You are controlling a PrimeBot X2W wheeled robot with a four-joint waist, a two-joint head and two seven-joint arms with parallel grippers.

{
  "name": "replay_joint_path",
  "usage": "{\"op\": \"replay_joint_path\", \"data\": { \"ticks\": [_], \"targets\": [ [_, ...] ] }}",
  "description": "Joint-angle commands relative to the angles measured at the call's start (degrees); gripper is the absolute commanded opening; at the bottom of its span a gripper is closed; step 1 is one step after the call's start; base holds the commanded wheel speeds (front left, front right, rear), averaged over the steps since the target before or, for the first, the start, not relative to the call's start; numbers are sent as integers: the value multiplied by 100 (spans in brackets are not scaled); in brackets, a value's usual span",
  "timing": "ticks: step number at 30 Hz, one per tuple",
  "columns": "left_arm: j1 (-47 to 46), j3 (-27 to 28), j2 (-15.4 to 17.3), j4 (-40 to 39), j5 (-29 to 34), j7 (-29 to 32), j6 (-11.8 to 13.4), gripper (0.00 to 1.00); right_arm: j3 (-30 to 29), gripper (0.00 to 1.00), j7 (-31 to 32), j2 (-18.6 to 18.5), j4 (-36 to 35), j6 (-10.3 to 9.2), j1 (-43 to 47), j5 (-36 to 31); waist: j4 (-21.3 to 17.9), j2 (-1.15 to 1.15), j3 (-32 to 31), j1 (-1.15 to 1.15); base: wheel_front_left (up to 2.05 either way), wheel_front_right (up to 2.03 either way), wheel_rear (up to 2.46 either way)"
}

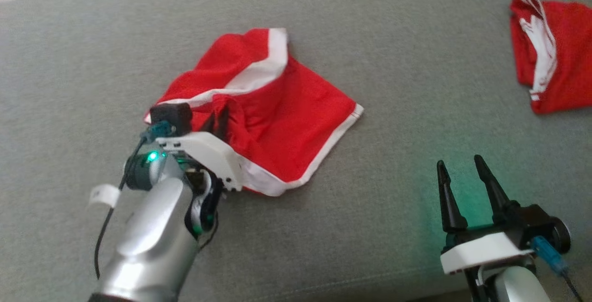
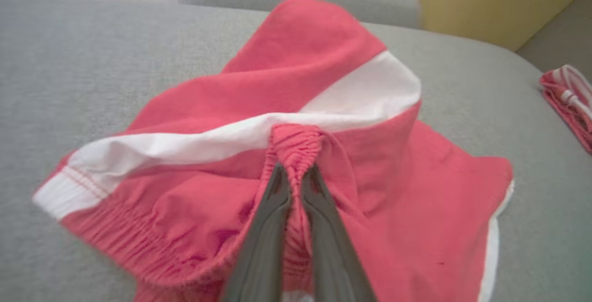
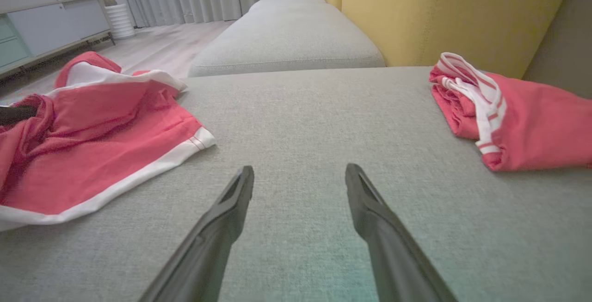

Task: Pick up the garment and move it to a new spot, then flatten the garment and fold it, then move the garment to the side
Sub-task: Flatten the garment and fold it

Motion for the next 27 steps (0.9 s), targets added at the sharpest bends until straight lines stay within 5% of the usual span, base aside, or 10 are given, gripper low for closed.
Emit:
{"op": "replay_joint_path", "data": {
  "ticks": [1,3,6,7,8,17,27],
  "targets": [
    [-323,225,87,104,50,-69,-21,0,126,100,-62,-36,-133,41,-176,52,-172,0,143,0,0,0,0],
    [-529,294,108,565,70,-152,35,0,121,100,-62,-36,-129,41,-196,58,-238,0,183,0,0,0,0],
    [-734,324,124,1168,124,-349,72,46,117,100,-62,-36,-120,41,-206,65,-287,0,201,0,0,0,0],
    [-770,321,112,1310,124,-426,45,81,118,100,-62,-36,-118,41,-202,67,-296,0,195,0,0,0,0],
    [-789,342,86,1412,83,-509,-1,100,114,100,-62,-36,-114,41,-197,68,-298,0,182,0,0,0,0],
    [-348,445,-24,1204,-204,-1113,-260,100,14,100,-62,-36,-96,41,-18,85,-27,0,-171,0,0,0,0],
    [1129,219,594,-816,-102,-1159,-371,100,-67,100,-62,-36,-151,41,115,52,195,0,-351,0,0,0,0]
  ]
}}
